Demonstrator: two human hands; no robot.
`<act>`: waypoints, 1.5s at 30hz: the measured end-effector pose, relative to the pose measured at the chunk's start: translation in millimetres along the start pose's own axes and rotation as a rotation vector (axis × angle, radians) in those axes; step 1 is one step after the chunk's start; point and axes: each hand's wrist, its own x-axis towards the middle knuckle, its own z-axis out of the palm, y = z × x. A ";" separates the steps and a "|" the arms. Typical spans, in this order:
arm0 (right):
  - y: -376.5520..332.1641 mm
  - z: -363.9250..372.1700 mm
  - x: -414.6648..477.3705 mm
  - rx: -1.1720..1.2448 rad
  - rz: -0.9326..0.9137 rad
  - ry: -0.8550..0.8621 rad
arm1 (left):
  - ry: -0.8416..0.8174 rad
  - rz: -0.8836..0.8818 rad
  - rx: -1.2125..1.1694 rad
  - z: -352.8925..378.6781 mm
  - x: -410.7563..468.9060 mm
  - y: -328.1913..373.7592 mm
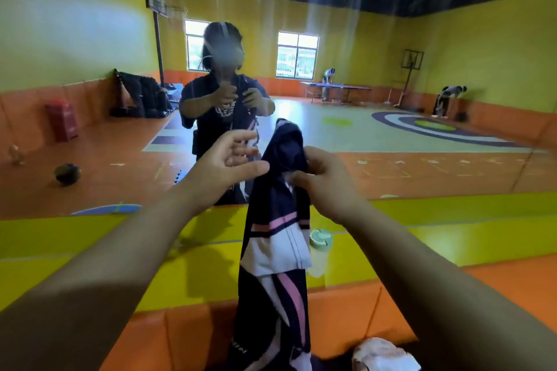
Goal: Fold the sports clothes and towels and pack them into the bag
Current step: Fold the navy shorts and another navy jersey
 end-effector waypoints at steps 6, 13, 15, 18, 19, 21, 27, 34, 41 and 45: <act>-28.8 -40.3 28.2 0.346 -0.081 0.191 | -0.322 -0.166 0.120 41.4 -10.0 -43.2; 5.5 -113.7 24.6 0.000 0.025 0.450 | -0.283 -0.222 0.248 30.0 8.3 -76.3; 24.0 -124.2 12.5 -0.039 0.190 0.378 | -0.222 -0.238 0.281 20.8 16.8 -78.0; 48.3 -138.4 -6.7 -0.182 0.345 0.260 | -0.173 -0.193 0.401 12.4 29.6 -73.2; 54.6 -142.9 -10.5 -0.270 0.377 0.222 | -0.155 -0.168 0.439 11.0 33.8 -69.4; 60.0 -149.3 -14.1 -0.478 0.441 0.099 | -0.139 -0.125 0.468 9.5 43.3 -64.5; 37.1 -123.4 -9.3 -0.507 0.383 -0.046 | -0.115 -0.028 0.537 19.3 55.4 -43.8; 34.3 -35.9 -5.0 -0.495 0.179 -0.241 | -0.155 0.108 0.367 47.5 54.9 -16.1; 27.8 -66.8 -0.5 -0.508 0.037 0.134 | -0.421 -0.043 0.666 20.1 32.6 -51.2; 24.1 -104.8 -10.1 -0.420 0.021 0.399 | -0.407 -0.067 0.652 15.4 14.2 -75.2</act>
